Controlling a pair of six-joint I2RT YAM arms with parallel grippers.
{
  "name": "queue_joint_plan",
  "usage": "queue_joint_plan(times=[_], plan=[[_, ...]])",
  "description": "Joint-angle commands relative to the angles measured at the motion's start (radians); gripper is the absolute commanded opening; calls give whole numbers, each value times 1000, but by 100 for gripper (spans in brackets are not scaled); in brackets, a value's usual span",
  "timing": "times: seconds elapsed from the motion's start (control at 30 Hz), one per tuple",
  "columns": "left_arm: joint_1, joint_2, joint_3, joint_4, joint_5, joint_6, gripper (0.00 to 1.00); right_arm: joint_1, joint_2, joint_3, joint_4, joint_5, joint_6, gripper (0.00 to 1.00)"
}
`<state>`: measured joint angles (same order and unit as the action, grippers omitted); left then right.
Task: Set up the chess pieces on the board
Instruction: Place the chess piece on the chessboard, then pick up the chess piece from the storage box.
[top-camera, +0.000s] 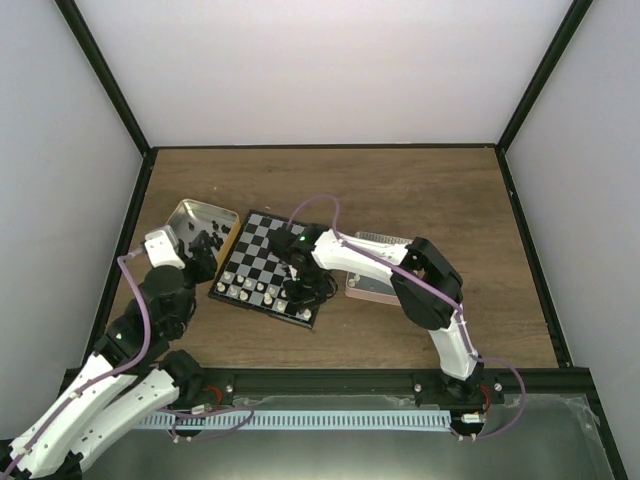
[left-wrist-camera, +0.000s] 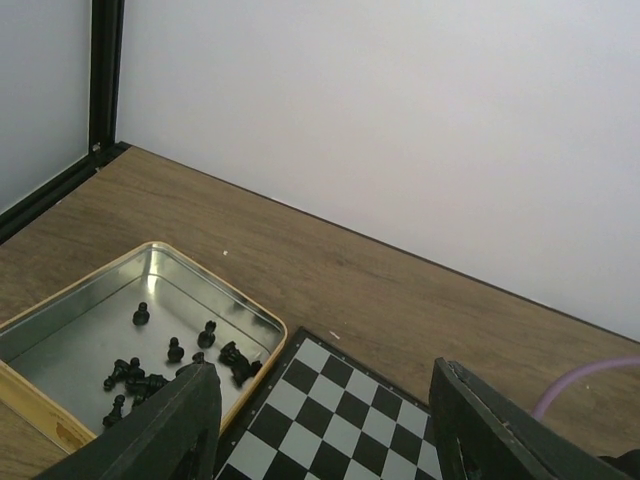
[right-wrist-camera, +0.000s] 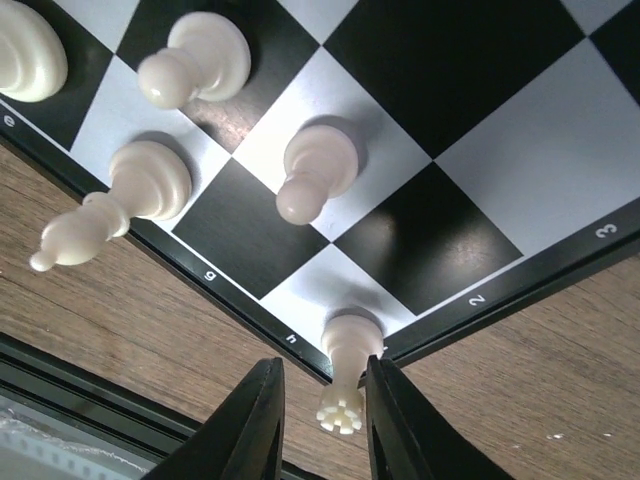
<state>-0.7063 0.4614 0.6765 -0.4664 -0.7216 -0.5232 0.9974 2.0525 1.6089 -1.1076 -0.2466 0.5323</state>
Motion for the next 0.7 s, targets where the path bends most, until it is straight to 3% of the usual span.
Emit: queue_joint_plan(times=[0.0,0.23,0.53,0.67], plan=[[4,4,-7,2,-12,0,59,6,-14,36,23,-8,11,25],[4,12,-13,9,-1,5,59,-12,-137,6,79,151,82,32],[4,53,-23,58,78,41,60,-195,-469,-287,262,248,209,38],[5,81,-23,85,147,51,63,-290,-583,-414,321,307,220,51]])
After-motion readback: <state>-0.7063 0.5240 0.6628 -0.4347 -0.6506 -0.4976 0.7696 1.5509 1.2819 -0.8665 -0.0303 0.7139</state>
